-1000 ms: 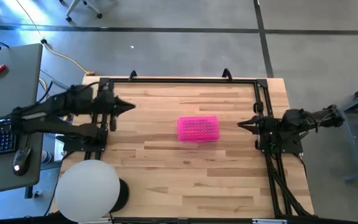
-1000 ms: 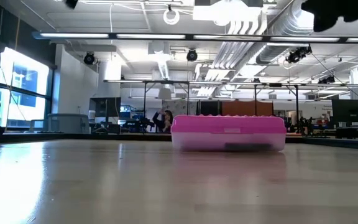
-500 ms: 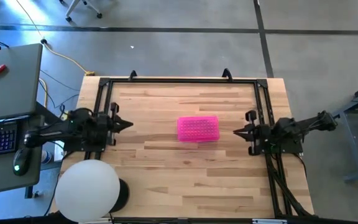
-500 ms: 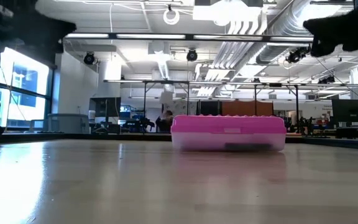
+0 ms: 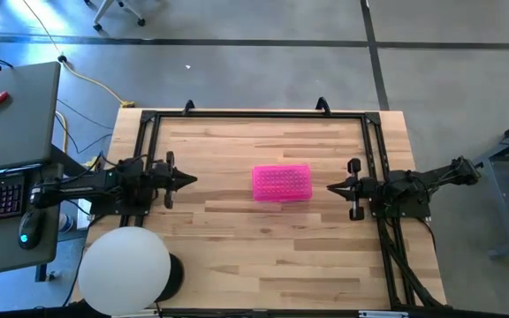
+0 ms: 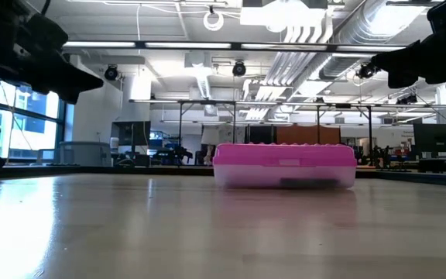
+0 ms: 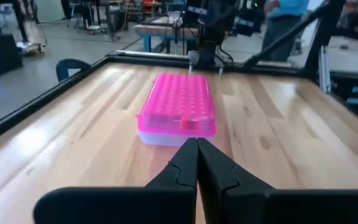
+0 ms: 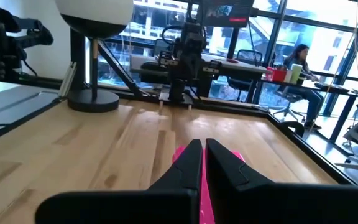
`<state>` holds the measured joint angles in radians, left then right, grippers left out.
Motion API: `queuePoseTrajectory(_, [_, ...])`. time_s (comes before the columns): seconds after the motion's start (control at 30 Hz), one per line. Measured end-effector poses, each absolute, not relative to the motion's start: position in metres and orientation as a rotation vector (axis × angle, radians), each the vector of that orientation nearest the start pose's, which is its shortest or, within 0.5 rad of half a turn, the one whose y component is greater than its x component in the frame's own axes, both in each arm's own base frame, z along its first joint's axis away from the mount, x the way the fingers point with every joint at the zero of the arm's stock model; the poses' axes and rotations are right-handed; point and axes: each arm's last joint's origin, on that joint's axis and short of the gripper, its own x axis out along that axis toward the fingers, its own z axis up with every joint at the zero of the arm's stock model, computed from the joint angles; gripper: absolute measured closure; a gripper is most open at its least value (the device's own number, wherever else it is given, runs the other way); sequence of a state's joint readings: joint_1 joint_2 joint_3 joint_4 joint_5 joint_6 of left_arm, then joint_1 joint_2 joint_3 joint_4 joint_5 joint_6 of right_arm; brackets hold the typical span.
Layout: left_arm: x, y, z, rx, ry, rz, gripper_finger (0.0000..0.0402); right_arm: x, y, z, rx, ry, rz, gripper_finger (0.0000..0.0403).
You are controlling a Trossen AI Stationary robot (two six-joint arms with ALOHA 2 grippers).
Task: Pick & place school supplies into a supply box
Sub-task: Return to Home Position
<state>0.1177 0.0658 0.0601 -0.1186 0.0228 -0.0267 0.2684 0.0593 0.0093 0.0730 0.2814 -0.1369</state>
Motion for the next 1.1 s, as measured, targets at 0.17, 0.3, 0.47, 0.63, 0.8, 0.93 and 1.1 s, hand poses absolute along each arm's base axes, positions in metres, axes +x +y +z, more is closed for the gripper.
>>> queuePoseTrajectory(0.17, [0.0979,0.0109,0.1665,-0.067,0.136,0.098,0.036,0.0983,0.0187,0.169,-0.129,-0.021,-0.014,0.0403])
queuePoseTrajectory(0.3, [0.0978,0.0109,0.1665,-0.067,0.135,0.098,0.0361,0.0983,0.0187,0.169,-0.129,-0.021,-0.014,0.0403])
queuePoseTrajectory(0.47, [0.0978,0.0109,0.1664,-0.067,0.136,0.098,0.0366,0.0983,0.0187,0.1688,-0.13,-0.02,-0.014,0.0403])
queuePoseTrajectory(0.63, [0.0978,0.0109,0.1664,-0.068,0.137,0.098,0.0363,0.0983,0.0187,0.1688,-0.131,-0.02,-0.014,0.0403])
queuePoseTrajectory(0.8, [0.0978,0.0109,0.1663,-0.068,0.137,0.097,0.036,0.0983,0.0187,0.1688,-0.132,-0.02,-0.014,0.0403])
queuePoseTrajectory(0.93, [0.0978,0.0108,0.1664,-0.068,0.136,0.096,0.0363,0.0983,0.0187,0.1688,-0.132,-0.02,-0.014,0.0402])
queuePoseTrajectory(1.1, [0.0979,0.0108,0.1665,-0.068,0.136,0.095,0.0366,0.0983,0.0187,0.1687,-0.133,-0.019,-0.014,0.0402])
